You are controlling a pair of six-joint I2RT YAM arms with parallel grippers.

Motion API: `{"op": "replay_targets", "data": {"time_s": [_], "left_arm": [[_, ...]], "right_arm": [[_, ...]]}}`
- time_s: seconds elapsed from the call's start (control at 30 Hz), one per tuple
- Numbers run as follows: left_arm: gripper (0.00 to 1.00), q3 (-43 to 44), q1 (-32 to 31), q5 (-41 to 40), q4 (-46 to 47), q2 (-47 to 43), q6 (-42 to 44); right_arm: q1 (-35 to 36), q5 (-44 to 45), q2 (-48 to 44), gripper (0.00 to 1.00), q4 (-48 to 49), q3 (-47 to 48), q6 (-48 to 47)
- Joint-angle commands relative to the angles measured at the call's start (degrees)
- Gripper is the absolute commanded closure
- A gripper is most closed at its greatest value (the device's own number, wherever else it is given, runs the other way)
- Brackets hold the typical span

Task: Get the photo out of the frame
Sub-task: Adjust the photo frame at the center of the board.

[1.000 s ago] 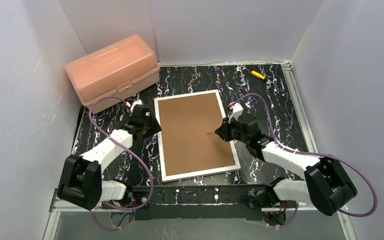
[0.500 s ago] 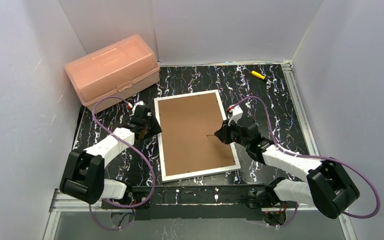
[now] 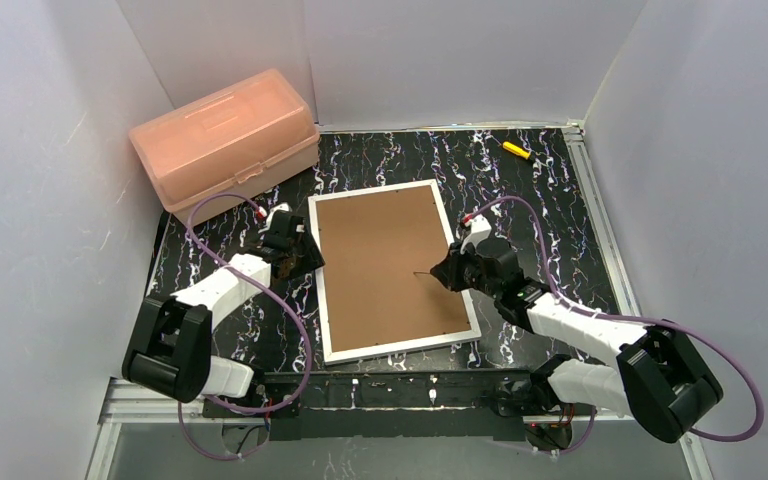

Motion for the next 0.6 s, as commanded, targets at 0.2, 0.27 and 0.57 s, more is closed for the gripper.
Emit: {"op": "replay_targets", "data": {"time_s": [0.2,0.27,0.57], "left_arm": [[0.46,3.09,-0.18,1.24,-2.19,3.03,1.92],[0.46,3.80,-0.20,1.76,-2.69,4.29,2.35],[0.71,6.16,-0.19,3.76,-3.84,9.52,4.32]], "right_arm": [[0.54,-0.53,5.57,0.99,-13.79,0.98,4.11],[0.48,-0.40,6.31,0.99,-15.95,3.19,4.69],[-0.81,-2.05,4.29,0.99,-22.83,14.13,4.85]]}}
